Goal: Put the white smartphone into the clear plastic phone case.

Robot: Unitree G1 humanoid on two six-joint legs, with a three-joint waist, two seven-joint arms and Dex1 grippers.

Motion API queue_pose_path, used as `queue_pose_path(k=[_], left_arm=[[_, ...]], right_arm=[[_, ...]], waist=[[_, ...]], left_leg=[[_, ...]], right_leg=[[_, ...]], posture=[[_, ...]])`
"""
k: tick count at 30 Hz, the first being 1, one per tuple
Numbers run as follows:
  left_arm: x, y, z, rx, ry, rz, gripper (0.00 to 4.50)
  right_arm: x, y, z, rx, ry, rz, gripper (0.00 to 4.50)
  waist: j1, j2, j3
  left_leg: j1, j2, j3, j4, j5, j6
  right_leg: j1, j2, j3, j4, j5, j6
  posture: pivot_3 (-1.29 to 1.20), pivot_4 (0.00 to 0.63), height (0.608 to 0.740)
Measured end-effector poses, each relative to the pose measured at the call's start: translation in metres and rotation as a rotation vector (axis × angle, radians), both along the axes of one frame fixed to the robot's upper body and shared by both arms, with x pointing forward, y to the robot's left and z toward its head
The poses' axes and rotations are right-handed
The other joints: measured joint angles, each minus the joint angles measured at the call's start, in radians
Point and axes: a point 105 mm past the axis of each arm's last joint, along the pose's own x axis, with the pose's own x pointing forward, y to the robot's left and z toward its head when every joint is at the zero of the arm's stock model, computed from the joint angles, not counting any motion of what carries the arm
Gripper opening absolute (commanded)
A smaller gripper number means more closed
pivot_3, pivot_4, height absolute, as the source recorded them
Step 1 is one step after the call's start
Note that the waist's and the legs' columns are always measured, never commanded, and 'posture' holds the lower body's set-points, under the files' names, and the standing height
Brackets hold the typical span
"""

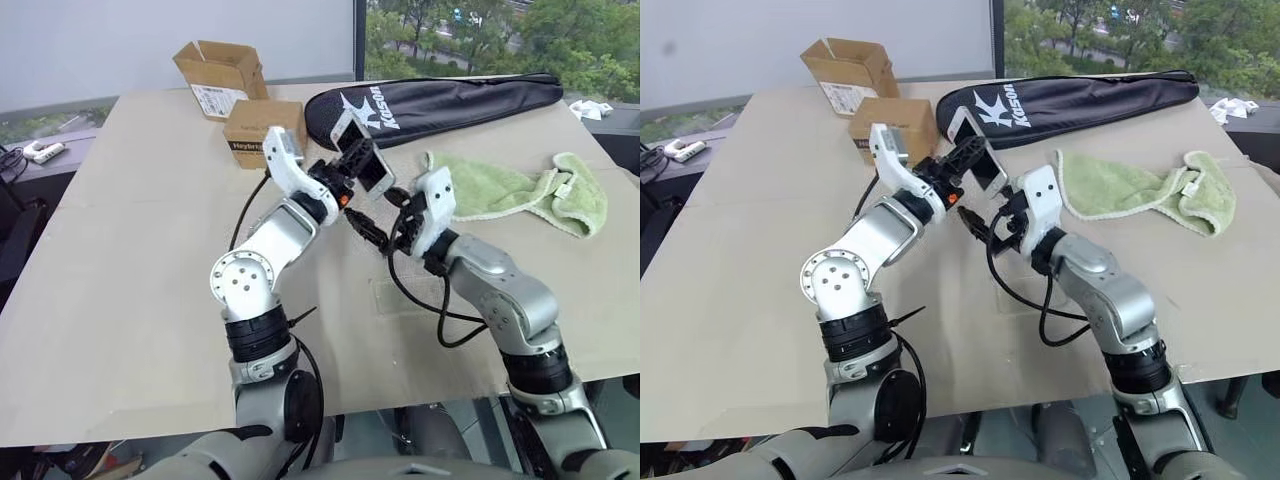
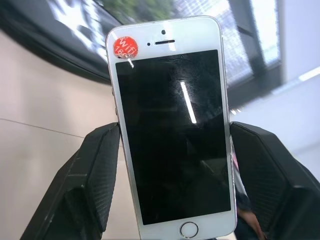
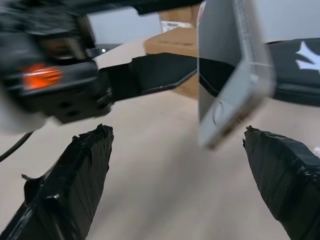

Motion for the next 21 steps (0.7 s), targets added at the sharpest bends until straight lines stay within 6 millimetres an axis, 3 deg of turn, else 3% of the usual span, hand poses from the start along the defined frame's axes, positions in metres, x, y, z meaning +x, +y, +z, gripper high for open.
queue_pose_path(k=[6,7,10,13,16,20,21], left_arm=[[-0.006,-0.011,0.005,-0.014,-0.014,-0.064,2.92],[-0.006,-0.011,0.005,-0.016,-0.015,-0.067,2.92],[-0.007,-0.01,0.004,-0.018,-0.014,-0.066,2.92],[-0.006,-0.01,0.005,-0.017,-0.016,-0.063,2.92],[-0.008,-0.013,0.005,-0.015,-0.017,-0.077,2.92],[-0.009,-0.011,0.004,-0.013,-0.016,-0.079,2.92],[-0.009,-0.011,0.004,-0.013,-0.017,-0.078,3.42]], right_arm=[[0.009,-0.004,0.012,0.078,-0.024,-0.05,4.5],[0.009,-0.006,0.014,0.086,-0.028,-0.055,3.96],[0.01,-0.007,0.018,0.115,-0.039,-0.063,2.88],[0.01,-0.009,0.021,0.139,-0.045,-0.066,1.35],[0.011,-0.012,0.022,0.147,-0.048,-0.076,0.08],[0.01,-0.014,0.023,0.15,-0.05,-0.073,0.03],[0.01,-0.014,0.023,0.15,-0.05,-0.073,0.01]], waist=[[-0.003,0.0,0.0],[-0.003,0.0,0.0],[-0.004,0.0,0.0],[-0.004,0.0,0.0],[-0.004,0.0,0.0],[-0.007,0.0,0.0],[-0.008,0.0,0.0]], left_leg=[[0.0,0.0,0.002,0.0,0.0,0.0],[0.0,0.0,0.001,0.0,0.0,0.0],[0.0,0.0,0.002,0.0,0.0,0.0],[0.0,0.0,0.002,0.0,0.0,0.0],[0.0,0.0,0.002,0.0,0.0,0.0],[0.0,0.0,0.003,0.0,0.0,0.0],[0.0,0.0,0.003,0.0,0.0,0.0]], right_leg=[[-0.001,0.0,0.002,0.001,0.0,0.0],[-0.001,0.001,0.002,0.001,0.0,0.0],[-0.001,0.001,0.002,0.001,0.0,0.0],[-0.001,0.001,0.002,0.001,0.0,0.0],[-0.001,0.001,0.002,0.001,0.0,0.0],[-0.002,0.001,0.003,0.002,0.0,0.0],[-0.002,0.001,0.003,0.002,0.0,0.0]], posture=[[0.0,0.15,0.74],[0.0,0.15,0.74],[0.0,0.15,0.74],[0.0,0.15,0.74],[0.0,0.15,0.74],[0.0,0.15,0.74],[0.0,0.15,0.74]])
